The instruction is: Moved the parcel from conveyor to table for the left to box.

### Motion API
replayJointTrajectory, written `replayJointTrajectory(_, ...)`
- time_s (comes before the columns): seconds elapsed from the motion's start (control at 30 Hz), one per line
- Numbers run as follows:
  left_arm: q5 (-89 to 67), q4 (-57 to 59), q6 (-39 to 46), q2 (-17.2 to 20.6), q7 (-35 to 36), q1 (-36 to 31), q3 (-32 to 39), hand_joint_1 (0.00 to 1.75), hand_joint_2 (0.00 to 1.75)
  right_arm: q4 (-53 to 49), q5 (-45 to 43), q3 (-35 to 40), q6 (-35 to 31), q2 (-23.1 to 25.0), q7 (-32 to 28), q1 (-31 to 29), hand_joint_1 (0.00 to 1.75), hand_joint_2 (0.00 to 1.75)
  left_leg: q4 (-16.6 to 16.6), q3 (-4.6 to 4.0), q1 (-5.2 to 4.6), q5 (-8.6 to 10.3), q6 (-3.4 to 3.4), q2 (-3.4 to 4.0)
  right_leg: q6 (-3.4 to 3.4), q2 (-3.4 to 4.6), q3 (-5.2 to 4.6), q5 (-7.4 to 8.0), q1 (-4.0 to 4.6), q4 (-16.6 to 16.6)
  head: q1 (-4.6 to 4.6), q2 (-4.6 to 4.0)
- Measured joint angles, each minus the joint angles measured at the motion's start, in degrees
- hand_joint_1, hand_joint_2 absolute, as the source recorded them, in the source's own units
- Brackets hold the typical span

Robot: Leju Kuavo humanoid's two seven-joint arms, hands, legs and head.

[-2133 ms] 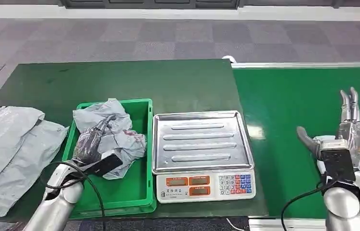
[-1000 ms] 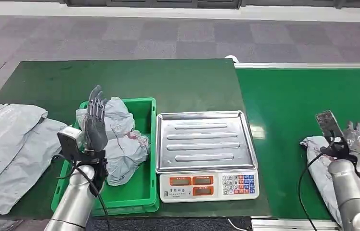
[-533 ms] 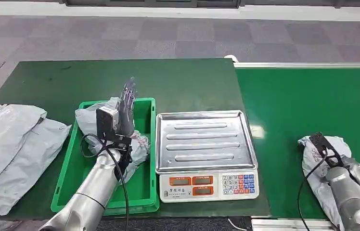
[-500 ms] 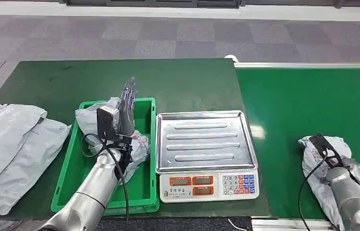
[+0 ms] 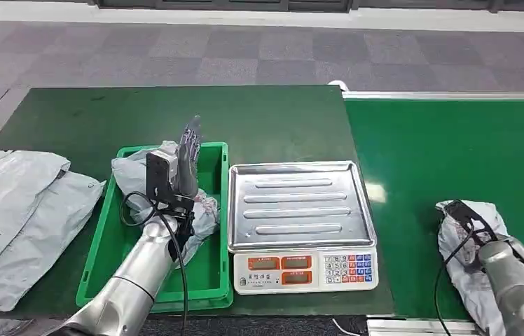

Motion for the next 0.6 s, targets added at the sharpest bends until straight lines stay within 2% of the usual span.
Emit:
replayJointTrajectory(0.43, 0.0, 0.2, 0.0, 0.0, 0.1, 0.0, 0.0, 0.00, 0.00, 0.1, 0.8, 0.0, -0.5, -0.3, -0.3, -0.6, 1.75, 1.75, 0.0, -0.01, 0.00, 0.00, 0.00, 0.00, 0.01, 0.00, -0.01, 0.00, 0.01, 0.0, 0.00, 0.00)
replayJointTrajectory(0.6, -0.2, 0.2, 0.3, 0.0, 0.1, 0.0, 0.0, 0.00, 0.00, 0.2, 1.4, 0.0, -1.4, -0.2, -3.7, -0.6, 1.75, 1.75, 0.0, -0.05, 0.00, 0.00, 0.00, 0.00, 0.01, 0.00, -0.01, 0.00, 0.00, 0.0, 0.00, 0.00)
